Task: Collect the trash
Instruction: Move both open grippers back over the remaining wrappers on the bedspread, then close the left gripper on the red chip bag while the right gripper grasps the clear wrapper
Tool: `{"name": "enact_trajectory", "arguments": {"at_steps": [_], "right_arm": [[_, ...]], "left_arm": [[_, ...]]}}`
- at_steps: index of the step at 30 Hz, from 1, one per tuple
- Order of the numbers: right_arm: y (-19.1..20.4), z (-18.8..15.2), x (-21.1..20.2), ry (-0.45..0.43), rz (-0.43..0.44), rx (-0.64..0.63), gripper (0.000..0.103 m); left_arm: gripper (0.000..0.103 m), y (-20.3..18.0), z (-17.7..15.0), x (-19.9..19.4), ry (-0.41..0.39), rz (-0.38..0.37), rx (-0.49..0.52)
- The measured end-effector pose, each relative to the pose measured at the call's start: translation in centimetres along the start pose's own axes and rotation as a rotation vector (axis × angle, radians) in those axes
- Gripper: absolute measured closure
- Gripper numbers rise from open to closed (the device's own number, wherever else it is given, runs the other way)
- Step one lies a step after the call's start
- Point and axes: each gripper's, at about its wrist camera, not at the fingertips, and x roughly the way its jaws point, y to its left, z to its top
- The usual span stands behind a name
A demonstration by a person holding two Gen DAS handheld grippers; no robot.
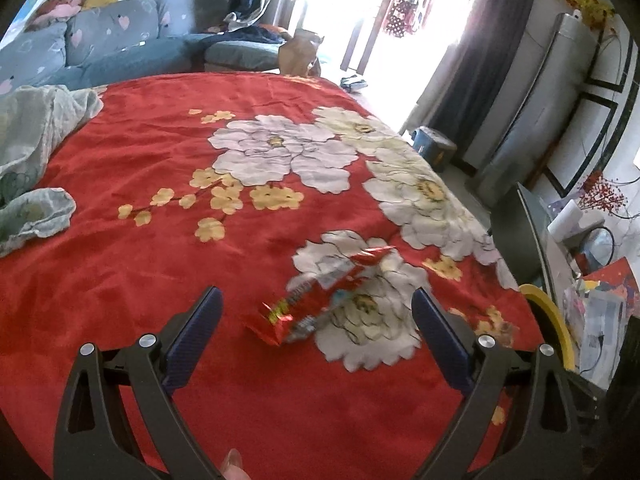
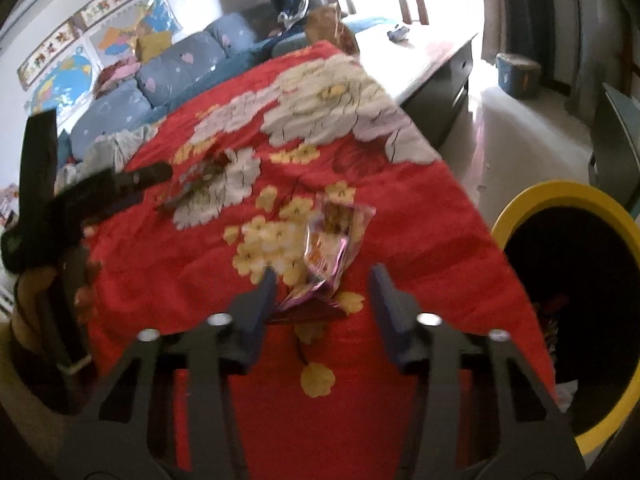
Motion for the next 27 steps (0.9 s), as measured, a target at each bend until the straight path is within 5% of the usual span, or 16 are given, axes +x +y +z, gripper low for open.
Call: {"name": "enact_trajectory", "arguments": {"at_steps": [1, 7, 16, 27], "right_arm": [[0.1, -0.2, 0.0, -0.001, -0.011, -0.015, 0.077], [0.3, -0.7, -0.6, -0.004, 0.004, -0.038, 0.077], [0.2, -0.7, -1.7, -0.013, 0.033, -0.044, 0.078], [-1.5, 0.4, -4.0, -0.065, 0.014, -0.016, 0.078]], "left_arm": [[0.018, 0.2, 0.2, 0.4, 0.010, -0.005, 0.001], [0.044, 0.3, 0.0, 3.1, 0.083, -0.005, 0.037], [0.079, -0.5, -0.7, 2.8, 0.089, 0.016, 0.093], [0.082, -3.5, -1.2, 0.8, 0.065, -0.070, 0.132]]}}
